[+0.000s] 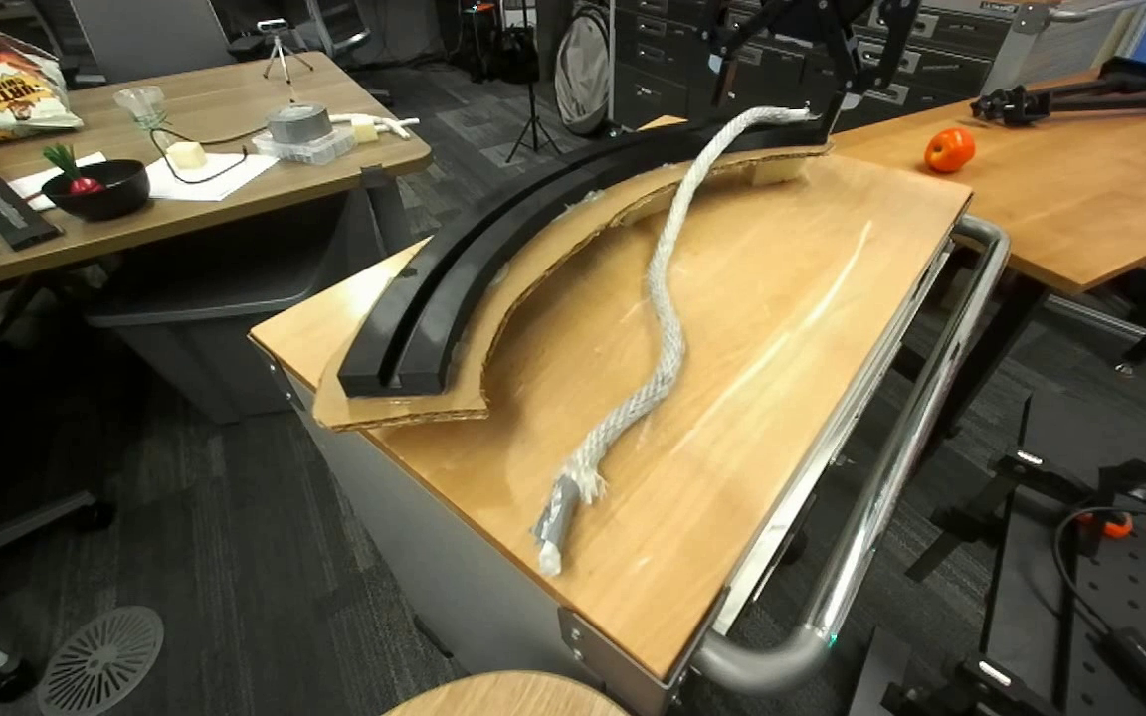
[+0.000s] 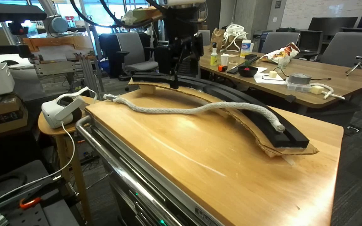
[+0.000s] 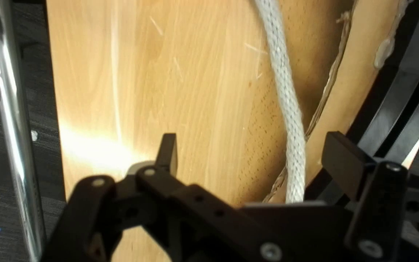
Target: Pick up the rope and put it on the table
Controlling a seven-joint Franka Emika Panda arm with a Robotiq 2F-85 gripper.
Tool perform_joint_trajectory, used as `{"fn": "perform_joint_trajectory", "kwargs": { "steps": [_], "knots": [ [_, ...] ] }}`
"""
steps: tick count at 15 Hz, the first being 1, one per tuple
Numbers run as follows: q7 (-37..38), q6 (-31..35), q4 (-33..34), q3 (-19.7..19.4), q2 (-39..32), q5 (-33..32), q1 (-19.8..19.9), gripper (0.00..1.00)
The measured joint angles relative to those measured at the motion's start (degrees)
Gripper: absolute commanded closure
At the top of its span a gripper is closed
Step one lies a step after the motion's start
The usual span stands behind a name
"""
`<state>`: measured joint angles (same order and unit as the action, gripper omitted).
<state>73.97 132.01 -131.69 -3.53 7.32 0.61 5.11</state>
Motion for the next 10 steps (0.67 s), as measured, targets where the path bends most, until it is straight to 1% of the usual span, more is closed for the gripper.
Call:
{"fn": "perform_joint_trajectory", "kwargs": {
  "steps": [3, 6, 8, 10],
  "knots": [
    [-0.1, -0.7, 4.7, -2.6, -3.0, 0.6, 3.0, 0.00],
    [1.0, -1.4, 12.8, -5.7, -8.1, 2.2, 5.8, 0.00],
    [3.8, -2.2, 18.7, -6.8, -12.4, 2.2, 6.8, 0.00],
    [6.4, -3.4, 23.6, -7.2, -16.6, 2.3, 6.8, 0.00]
  ]
}}
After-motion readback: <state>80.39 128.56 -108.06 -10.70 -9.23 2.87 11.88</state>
